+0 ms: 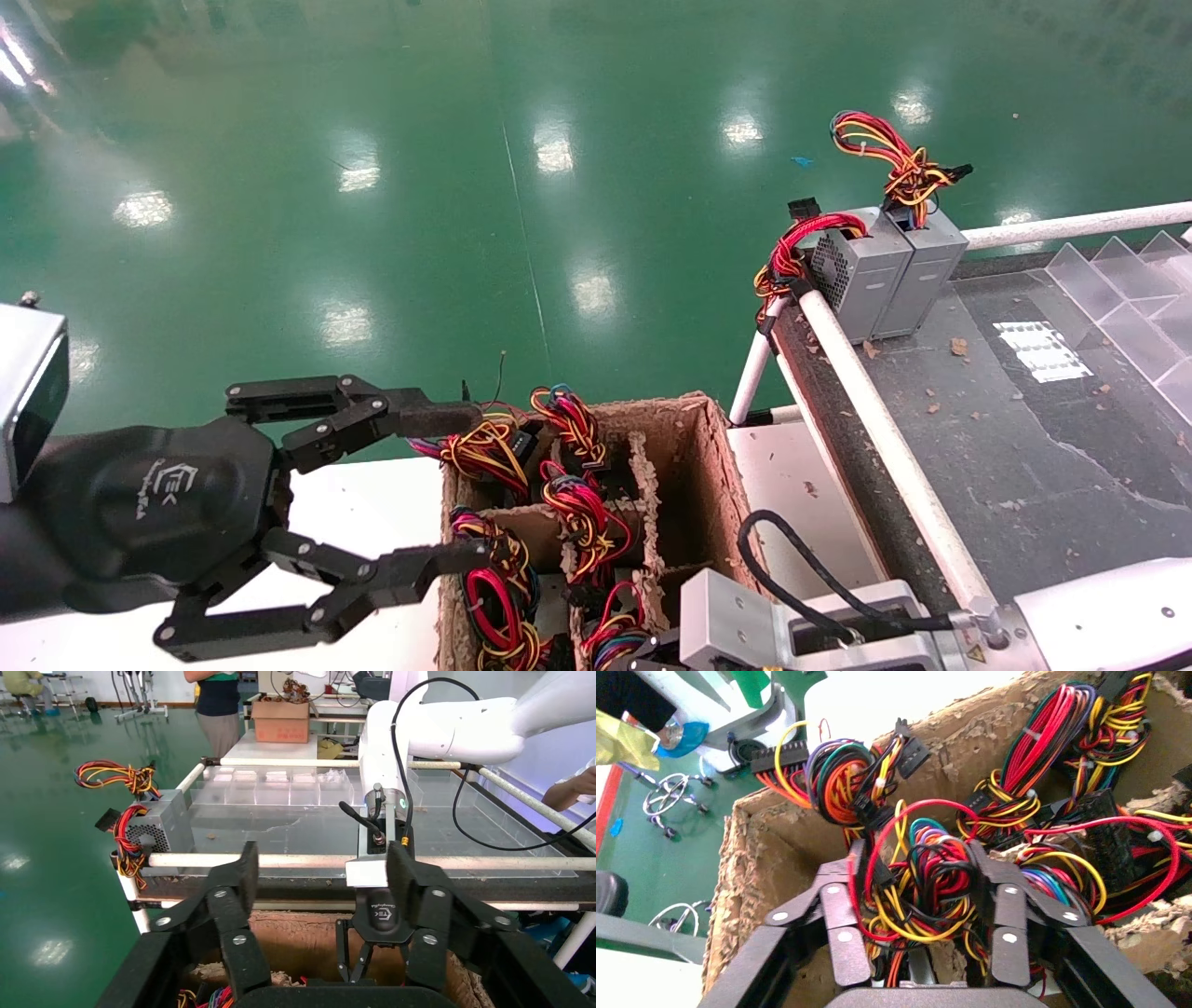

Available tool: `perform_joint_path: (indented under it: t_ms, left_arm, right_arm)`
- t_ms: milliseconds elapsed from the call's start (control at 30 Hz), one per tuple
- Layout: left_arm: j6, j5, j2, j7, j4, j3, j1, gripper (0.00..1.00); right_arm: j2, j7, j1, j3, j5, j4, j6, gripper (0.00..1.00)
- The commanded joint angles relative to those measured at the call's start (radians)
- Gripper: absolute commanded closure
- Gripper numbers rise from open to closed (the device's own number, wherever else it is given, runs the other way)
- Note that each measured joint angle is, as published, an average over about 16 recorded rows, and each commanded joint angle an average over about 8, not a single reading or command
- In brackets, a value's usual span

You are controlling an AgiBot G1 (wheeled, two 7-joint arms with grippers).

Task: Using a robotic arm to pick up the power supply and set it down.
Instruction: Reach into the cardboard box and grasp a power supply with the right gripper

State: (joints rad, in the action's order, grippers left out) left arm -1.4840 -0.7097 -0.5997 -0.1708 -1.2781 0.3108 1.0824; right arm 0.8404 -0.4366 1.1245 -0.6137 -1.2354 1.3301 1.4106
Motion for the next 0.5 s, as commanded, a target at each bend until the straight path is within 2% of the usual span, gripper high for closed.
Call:
perform_joint_path:
  t_ms: [33,500]
  left_arm:
    - [0.0,0.0,0.0,0.0,0.0,0.0,0.0,0.0]
    - [0.0,0.0,0.0,0.0,0.0,0.001,0.0,0.0]
  right_arm:
    - [0.004,-0.004,-0.001,-0.002,-0.005,0.001,-0.007,1.0]
    - [-0.029,0.025,-0.027,0.033,0.064,-0.006,0.002,1.0]
